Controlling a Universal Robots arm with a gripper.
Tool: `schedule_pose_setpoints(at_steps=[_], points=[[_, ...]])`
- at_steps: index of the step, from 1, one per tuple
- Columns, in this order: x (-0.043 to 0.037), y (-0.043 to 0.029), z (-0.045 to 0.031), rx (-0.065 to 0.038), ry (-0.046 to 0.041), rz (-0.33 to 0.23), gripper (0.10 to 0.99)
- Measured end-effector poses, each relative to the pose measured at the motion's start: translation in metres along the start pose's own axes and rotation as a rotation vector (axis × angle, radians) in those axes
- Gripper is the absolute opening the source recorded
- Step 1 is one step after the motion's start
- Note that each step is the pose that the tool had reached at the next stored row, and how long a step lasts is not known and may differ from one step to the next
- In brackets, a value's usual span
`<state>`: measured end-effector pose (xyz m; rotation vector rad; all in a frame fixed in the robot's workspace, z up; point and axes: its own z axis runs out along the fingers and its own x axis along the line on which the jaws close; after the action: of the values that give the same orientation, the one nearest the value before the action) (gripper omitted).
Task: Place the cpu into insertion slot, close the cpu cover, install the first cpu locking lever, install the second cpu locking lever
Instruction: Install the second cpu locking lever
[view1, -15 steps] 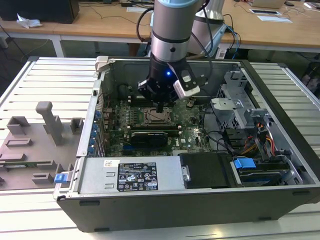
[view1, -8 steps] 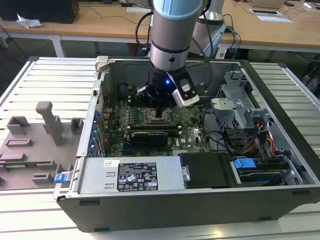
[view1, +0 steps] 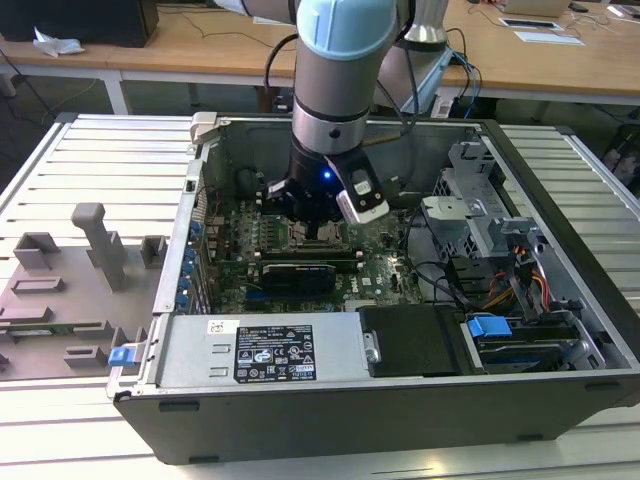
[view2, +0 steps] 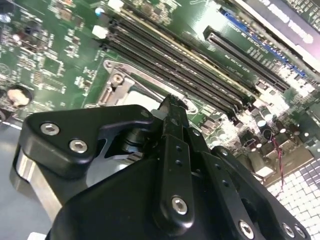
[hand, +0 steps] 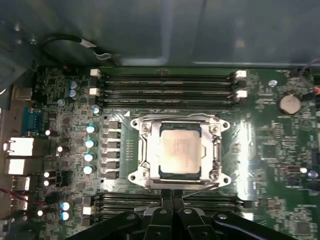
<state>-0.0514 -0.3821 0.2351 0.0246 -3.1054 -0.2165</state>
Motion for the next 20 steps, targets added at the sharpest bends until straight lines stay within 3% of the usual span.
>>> schedule_pose_setpoints(at_steps=[5,9,12,18,20], points=[[0.0057,-0.0048,0.0124,-0.002,0.0002,-0.001,0.106],[0.011,-0.0055,0.0177,-0.013,0.0011,-0.008,0.106],[0.0178,-0.0059,0.0218,-0.028,0.0027,-0.023,0.106],[0.0217,-0.0078,0.0285,-0.052,0.0049,-0.041,0.106],[0.0258,-0.0088,0.0317,-0.076,0.0059,-0.053,0.106]])
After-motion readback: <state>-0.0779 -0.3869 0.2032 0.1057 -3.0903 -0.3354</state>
